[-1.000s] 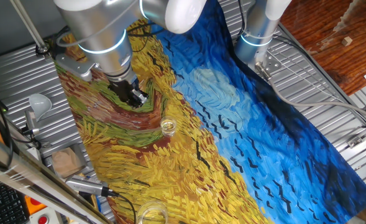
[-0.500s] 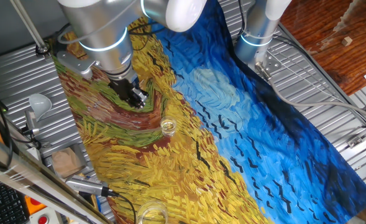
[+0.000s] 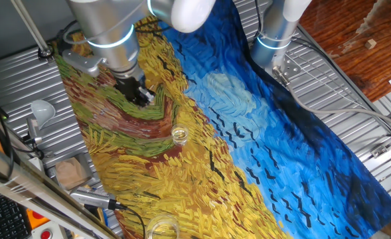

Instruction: Stir the beaker with a glass rod

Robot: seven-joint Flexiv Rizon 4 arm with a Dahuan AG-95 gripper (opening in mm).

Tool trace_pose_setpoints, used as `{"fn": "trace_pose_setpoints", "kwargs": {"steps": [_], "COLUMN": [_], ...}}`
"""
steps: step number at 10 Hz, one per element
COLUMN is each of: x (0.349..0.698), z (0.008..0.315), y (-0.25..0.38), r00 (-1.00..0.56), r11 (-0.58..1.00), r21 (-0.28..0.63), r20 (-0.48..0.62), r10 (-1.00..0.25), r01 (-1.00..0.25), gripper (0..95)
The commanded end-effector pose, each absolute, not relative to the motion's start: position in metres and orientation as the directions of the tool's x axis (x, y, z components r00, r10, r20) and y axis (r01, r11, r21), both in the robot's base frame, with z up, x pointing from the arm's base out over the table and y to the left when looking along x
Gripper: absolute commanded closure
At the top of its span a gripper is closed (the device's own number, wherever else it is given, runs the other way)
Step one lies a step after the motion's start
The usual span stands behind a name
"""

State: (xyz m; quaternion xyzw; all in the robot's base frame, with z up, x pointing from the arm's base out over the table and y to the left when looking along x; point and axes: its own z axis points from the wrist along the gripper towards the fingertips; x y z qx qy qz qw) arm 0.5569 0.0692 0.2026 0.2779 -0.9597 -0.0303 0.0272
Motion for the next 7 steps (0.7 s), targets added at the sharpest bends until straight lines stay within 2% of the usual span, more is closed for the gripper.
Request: {"fn": "trace_pose_setpoints", "kwargs": {"steps": [1, 3, 7], "x": [0.568, 0.573, 0.572], "z": [0.192, 0.177, 0.16], "y": [0.043, 0.018, 0.007], "r00": [-0.817, -0.802, -0.793], "r11": [0.816, 0.8, 0.79], "r21": [0.078, 0.092, 0.088], "r20": [0.033, 0.019, 0.01], "r10": [-0.576, -0.596, -0.609], "r01": [-0.573, -0.593, -0.606], "gripper": [95.0, 95.0, 95.0]}}
